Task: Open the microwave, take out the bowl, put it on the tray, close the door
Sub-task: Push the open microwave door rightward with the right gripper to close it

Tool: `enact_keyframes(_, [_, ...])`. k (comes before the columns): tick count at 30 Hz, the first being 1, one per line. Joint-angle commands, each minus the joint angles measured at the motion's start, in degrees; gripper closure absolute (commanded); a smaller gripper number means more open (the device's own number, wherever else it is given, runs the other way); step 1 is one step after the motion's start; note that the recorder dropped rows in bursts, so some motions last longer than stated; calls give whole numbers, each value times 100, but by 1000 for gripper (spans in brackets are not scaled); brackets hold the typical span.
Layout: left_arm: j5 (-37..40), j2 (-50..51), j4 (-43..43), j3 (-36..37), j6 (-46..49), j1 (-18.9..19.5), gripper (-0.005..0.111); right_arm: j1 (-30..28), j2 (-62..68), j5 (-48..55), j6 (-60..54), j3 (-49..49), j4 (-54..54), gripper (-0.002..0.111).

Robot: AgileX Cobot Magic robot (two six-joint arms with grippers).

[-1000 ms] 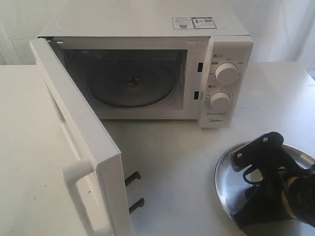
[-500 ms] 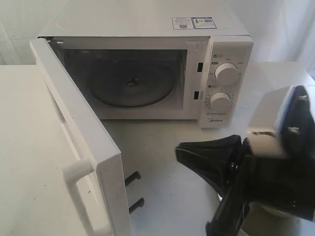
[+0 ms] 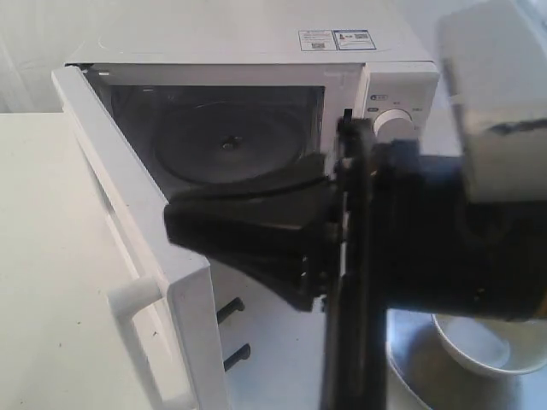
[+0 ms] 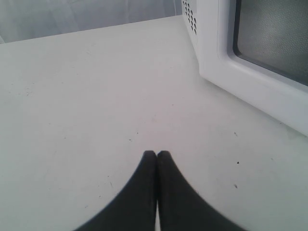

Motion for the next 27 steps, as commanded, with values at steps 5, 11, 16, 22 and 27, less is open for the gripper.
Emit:
enact_keyframes(5, [-10, -12, -20, -6, -37, -5, 107, 1120, 914, 1792, -67, -360, -161, 108])
enact_keyframes(11, [-10, -12, -20, -6, -37, -5, 107, 1719, 1000, 2943, -18, -469, -139, 108])
enact_keyframes(16, [-10, -12, -20, -6, -37, -5, 107, 1998, 974, 4772, 18, -469, 1, 108])
enact_keyframes(22, [-10, -12, -20, -6, -37, -5, 107, 1949, 974, 6394, 226, -542, -555, 108])
enact_keyframes(27, [-10, -12, -20, -6, -37, -5, 107, 1949, 984, 8447, 1311, -567, -1778, 108])
